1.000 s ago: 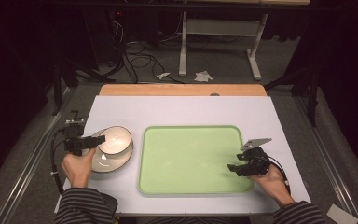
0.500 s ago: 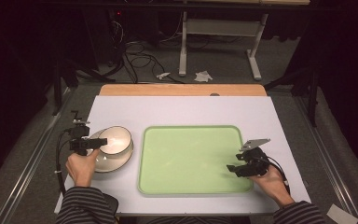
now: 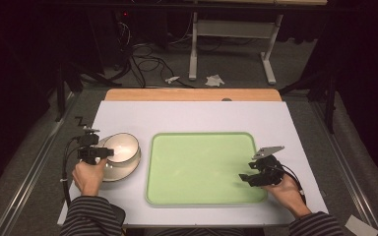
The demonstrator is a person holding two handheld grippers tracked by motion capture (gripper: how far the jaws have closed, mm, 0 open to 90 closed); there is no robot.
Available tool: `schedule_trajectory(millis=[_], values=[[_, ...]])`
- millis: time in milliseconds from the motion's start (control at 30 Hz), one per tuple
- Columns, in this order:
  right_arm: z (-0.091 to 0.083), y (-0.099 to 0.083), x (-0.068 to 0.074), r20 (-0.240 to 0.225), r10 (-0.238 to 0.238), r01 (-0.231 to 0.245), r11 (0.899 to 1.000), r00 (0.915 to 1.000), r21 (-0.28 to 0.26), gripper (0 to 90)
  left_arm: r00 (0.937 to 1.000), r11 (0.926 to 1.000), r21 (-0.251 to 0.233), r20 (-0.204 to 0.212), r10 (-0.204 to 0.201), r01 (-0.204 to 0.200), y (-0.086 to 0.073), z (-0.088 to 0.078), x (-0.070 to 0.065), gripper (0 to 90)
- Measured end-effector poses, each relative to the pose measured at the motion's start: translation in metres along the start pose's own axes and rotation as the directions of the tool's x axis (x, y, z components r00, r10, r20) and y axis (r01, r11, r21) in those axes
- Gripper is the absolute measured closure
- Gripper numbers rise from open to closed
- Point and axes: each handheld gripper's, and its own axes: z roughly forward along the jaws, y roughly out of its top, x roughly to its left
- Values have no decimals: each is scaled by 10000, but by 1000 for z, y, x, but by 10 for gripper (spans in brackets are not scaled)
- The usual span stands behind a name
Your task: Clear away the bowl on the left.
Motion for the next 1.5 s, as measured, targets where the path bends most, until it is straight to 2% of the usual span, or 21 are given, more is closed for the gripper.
schedule_trajectory(millis=[67,100,333,433,533,633,733,933,1033,1100,1200,1267,1500], values=[[1,0,1,61,100,-101,9999,9999,135,397,9999,9999,1,19,-127,127,1,0,0,746],[1,0,1,4,0,0,9999,10000,149,399,9998,9998,31,23,-175,175,1,0,1,750],[1,0,1,-19,-30,30,10000,10000,51,403,9963,9968,4,297,-805,805,6,-3,4,808],[0,0,0,31,-16,16,10000,10000,68,403,9967,9972,45,318,-750,749,6,-4,4,818],[2,2,1,4,-89,89,10000,10000,23,405,9953,9961,37,386,-888,887,7,-6,3,820],[1,2,2,19,-171,171,9999,9999,-2,406,9961,9970,30,417,-772,771,7,-7,2,821],[0,2,1,67,-85,85,10000,9999,1,405,9982,9988,-101,378,-472,476,7,-11,1,819],[2,3,2,112,-128,128,9999,9999,-14,406,9964,9980,-342,681,-504,528,7,-19,-2,819],[2,2,2,150,-217,217,9998,9997,-39,406,9964,9983,-449,776,-343,378,8,-23,-5,816],[0,2,0,163,-17,18,10000,9999,-84,407,9955,9983,-493,908,-279,324,8,-27,-9,816],[-1,2,-3,203,180,-177,9997,9996,-175,410,9918,9986,-453,1259,-203,262,7,-32,-19,817],[-1,2,-3,184,257,-254,9996,9995,-128,410,9889,9990,-444,1488,47,20,6,-36,-26,817],[0,2,-2,192,177,-175,9998,9997,-84,410,9784,9993,-262,2043,301,-252,2,-42,-43,818]])
